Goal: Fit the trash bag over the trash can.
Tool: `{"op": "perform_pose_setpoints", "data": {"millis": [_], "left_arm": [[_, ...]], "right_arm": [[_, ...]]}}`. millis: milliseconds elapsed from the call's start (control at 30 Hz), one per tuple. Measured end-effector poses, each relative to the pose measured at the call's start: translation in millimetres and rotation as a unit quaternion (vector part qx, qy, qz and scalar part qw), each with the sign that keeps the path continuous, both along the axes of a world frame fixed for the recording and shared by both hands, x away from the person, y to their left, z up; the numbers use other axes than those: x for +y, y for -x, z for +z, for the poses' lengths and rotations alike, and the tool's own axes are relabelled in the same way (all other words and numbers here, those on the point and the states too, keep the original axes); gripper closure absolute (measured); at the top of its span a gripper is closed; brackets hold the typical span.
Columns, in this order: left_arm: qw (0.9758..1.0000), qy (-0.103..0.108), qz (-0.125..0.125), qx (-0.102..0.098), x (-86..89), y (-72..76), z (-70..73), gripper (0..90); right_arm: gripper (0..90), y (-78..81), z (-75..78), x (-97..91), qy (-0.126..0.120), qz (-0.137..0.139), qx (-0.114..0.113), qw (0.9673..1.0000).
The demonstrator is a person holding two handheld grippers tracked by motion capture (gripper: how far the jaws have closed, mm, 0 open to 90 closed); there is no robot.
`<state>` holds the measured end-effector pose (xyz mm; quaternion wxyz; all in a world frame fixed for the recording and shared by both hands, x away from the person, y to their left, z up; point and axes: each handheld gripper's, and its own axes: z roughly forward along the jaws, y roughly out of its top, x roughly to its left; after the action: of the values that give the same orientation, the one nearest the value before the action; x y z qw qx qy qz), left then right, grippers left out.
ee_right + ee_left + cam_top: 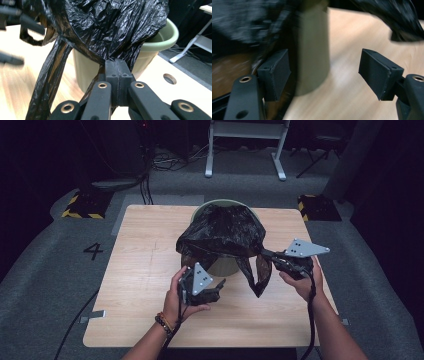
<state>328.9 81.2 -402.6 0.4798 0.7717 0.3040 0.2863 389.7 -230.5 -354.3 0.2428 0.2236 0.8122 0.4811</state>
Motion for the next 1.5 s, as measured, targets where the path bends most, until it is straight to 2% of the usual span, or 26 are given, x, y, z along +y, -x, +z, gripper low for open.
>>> {"op": "perform_pose_setpoints", "data": {"millis": [67, 167, 233, 267, 367, 533, 600, 700, 767, 900, 1000, 1100, 1133, 1200, 1233, 1267, 1400, 1433, 1500], "left_arm": [[0.9997, 0.019, 0.006, -0.012, 8.0, -1.1, 5.4, 25.7], [0.9991, 0.019, 0.022, -0.030, 16.1, -3.7, 13.3, 25.9], [0.9989, 0.030, 0.022, -0.030, 19.8, -6.2, 16.4, 26.1], [0.9990, 0.028, 0.019, -0.029, 20.9, -7.7, 17.8, 26.1], [0.9994, 0.013, 0.011, -0.029, 20.2, -10.8, 19.5, 26.5], [0.9996, -0.004, 0.013, -0.023, 18.9, -18.8, 19.0, 33.3], [0.9997, -0.007, 0.014, -0.019, 18.9, -21.8, 17.8, 40.5], [0.9997, -0.011, 0.019, -0.014, 18.0, -27.0, 16.0, 45.1], [0.9995, -0.017, 0.023, -0.011, 17.3, -30.3, 15.6, 46.3], [0.9993, -0.022, 0.030, -0.008, 17.2, -35.2, 14.4, 55.8], [0.9983, -0.038, 0.044, -0.008, 19.1, -39.4, 13.3, 63.6], [0.9976, -0.046, 0.051, -0.006, 20.6, -43.0, 11.6, 73.0], [0.9973, -0.050, 0.052, -0.006, 21.1, -44.3, 11.0, 76.4], [0.9971, -0.054, 0.052, -0.006, 22.1, -45.9, 9.9, 83.4], [0.9971, -0.057, 0.050, -0.006, 23.6, -47.3, 9.7, 86.2], [0.9970, -0.059, 0.050, -0.006, 24.1, -47.8, 9.6, 89.2], [0.9969, -0.064, 0.045, -0.005, 29.2, -50.2, 9.8, 90.0], [0.9967, -0.068, 0.045, -0.004, 30.5, -50.6, 9.9, 90.0], [0.9967, -0.070, 0.042, -0.005, 32.9, -51.7, 9.7, 90.0]], "right_arm": [[90.0, 0.3, -0.2, 0.0, 0.002, 0.004, 0.002, 1.0000], [88.1, 1.0, 1.9, -0.3, -0.001, 0.012, 0.004, 0.9999], [86.1, 2.0, 3.3, 0.2, 0.001, 0.013, 0.001, 0.9999], [83.2, 2.8, 4.0, 0.2, 0.000, 0.014, -0.001, 0.9999], [56.9, 5.3, 6.9, 0.0, -0.008, 0.014, -0.012, 0.9998], [34.0, 12.2, 15.0, -0.4, -0.033, 0.032, -0.031, 0.9985], [30.9, 15.4, 17.7, 1.7, -0.036, 0.038, -0.041, 0.9978], [27.4, 19.7, 22.1, 8.0, -0.040, 0.057, -0.053, 0.9962], [26.6, 20.1, 24.1, 12.9, -0.042, 0.063, -0.051, 0.9958], [25.9, 20.6, 26.6, 30.8, -0.028, 0.076, -0.052, 0.9954], [25.6, 20.3, 26.9, 42.7, -0.023, 0.082, -0.045, 0.9953], [25.5, 20.5, 27.8, 53.0, -0.012, 0.071, -0.047, 0.9963], [26.1, 20.2, 28.1, 55.6, -0.014, 0.072, -0.044, 0.9964], [34.8, 19.5, 28.9, 59.7, -0.006, 0.062, -0.047, 0.9970], [41.8, 18.7, 29.4, 61.2, -0.002, 0.054, -0.051, 0.9972], [54.0, 16.7, 30.4, 62.5, 0.002, 0.049, -0.050, 0.9975], [84.7, 10.0, 33.2, 60.3, 0.004, 0.044, -0.049, 0.9978], [88.4, 8.0, 33.9, 59.0, 0.002, 0.038, -0.048, 0.9981], [90.0, 3.6, 35.2, 56.3, 0.001, 0.023, -0.052, 0.9984]]}}
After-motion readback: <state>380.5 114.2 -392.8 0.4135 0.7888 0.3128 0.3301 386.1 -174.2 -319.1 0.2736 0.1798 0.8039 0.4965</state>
